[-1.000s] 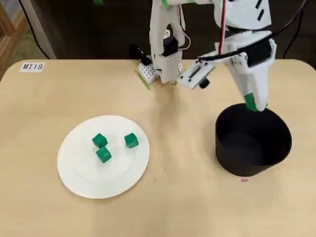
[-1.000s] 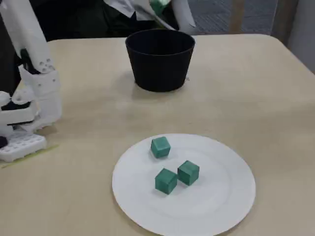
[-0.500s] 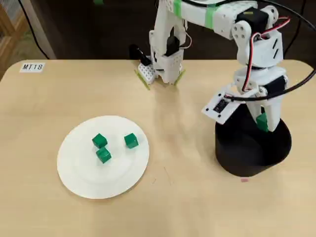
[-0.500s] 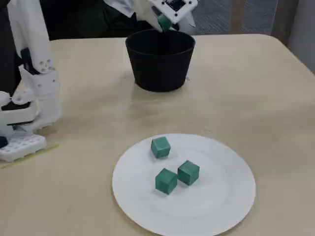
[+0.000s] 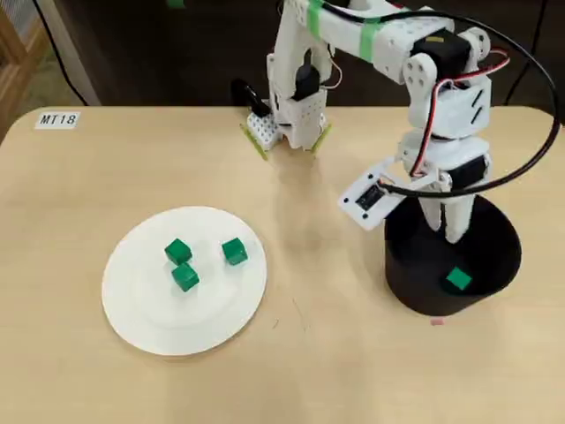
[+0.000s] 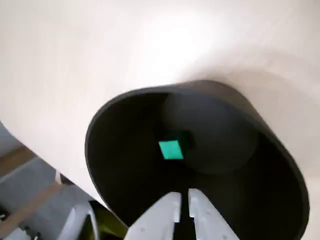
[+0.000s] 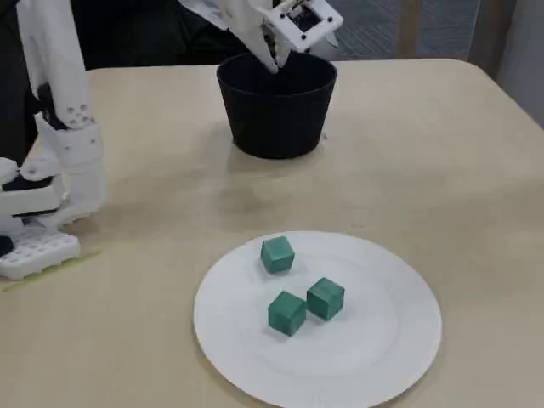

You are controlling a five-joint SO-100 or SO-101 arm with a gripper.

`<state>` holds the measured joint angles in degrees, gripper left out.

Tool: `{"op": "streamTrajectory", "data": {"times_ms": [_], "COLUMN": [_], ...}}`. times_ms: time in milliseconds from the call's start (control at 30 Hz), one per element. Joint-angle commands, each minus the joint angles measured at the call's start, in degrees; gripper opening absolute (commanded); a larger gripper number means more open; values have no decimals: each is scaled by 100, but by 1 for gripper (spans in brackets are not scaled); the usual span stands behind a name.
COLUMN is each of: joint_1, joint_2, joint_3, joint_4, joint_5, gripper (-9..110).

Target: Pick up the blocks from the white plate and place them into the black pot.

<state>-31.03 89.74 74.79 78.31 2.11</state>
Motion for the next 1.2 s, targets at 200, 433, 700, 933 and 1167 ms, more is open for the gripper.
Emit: {"op": "streamTrajectory", "data": {"times_ms": [200, 433, 700, 933, 1167], "joint_1": [3155, 4772, 5880, 6521, 6583], "joint_2": [976, 281, -9, -237, -703], "joint_3": [-62, 132, 149, 229, 246], "joint_4": [457, 861, 1310, 1406, 1362], "joint_5": [220, 1204, 1925, 2039, 1380], "gripper": [-2, -2, -2, -2, 14]}}
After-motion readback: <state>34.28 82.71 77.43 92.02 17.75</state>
